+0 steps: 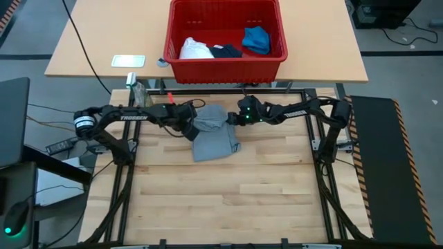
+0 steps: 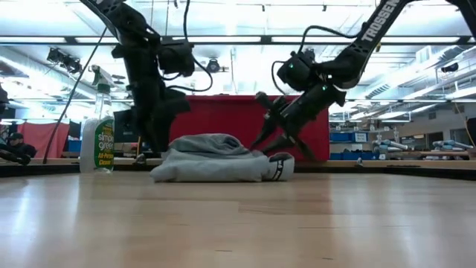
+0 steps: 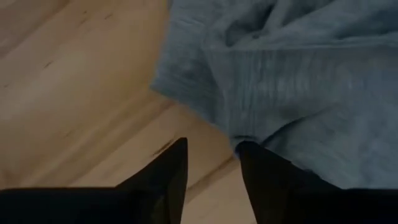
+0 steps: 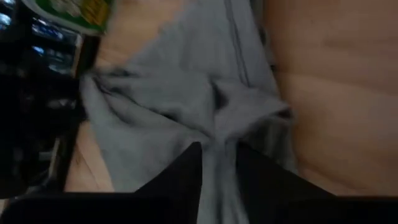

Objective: Fold laundry
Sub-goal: Fold the gray shirt

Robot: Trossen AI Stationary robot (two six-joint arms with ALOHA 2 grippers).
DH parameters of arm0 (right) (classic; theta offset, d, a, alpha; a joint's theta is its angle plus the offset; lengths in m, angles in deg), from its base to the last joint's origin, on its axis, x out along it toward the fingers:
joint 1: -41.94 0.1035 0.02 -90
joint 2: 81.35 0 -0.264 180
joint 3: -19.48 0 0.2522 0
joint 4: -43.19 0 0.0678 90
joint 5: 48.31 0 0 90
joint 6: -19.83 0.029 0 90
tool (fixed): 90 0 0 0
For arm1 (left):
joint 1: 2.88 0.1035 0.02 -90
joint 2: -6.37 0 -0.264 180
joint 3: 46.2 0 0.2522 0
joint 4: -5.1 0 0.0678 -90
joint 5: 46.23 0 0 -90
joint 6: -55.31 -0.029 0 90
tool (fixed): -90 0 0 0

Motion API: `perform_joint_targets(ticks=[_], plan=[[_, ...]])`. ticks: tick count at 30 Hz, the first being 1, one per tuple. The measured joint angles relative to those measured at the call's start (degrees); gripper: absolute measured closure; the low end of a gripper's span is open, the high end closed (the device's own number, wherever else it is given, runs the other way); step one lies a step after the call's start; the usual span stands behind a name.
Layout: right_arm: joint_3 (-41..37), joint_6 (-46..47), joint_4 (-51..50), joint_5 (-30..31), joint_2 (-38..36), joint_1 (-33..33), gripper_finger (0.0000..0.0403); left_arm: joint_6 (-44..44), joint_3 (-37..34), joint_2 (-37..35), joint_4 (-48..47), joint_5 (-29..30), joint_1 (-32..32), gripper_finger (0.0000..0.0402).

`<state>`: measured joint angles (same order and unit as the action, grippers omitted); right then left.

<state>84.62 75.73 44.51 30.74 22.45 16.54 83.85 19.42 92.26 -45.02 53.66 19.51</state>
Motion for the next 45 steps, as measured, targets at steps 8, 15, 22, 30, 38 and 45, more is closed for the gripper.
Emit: perform_joint_targets(ticks=[8,15,22,30,38,45], plan=[[0.1,-3.0,0.7,3.8,-6.5,-0.3,0.0278,-5.1,0.0,-6.8,-0.3,-0.1,2.0,0.0241],[0.1,-13.7,-6.4,-1.8,-6.2,4.4,0.0282,-13.5,0.1,-12.7,0.4,-1.5,-2.7,0.0241],[0.1,-34.4,-10.6,-1.7,-6.9,11.4,0.0279,-12.7,-7.4,-11.3,14.7,-6.8,-16.2,0.0241],[0.1,-53.9,-12.0,8.2,-6.5,18.6,0.0238,-19.5,-10.1,-5.2,24.2,-2.3,-25.8,0.0241],[0.1,-62.0,-13.1,9.6,-5.3,19.2,0.0169,-15.9,-10.2,6.0,26.9,-0.5,-26.2,0.0241],[0.1,-64.6,-14.7,8.1,-0.7,19.4,0.0161,-11.4,-9.9,8.7,27.7,0.1,-26.7,0.0253]])
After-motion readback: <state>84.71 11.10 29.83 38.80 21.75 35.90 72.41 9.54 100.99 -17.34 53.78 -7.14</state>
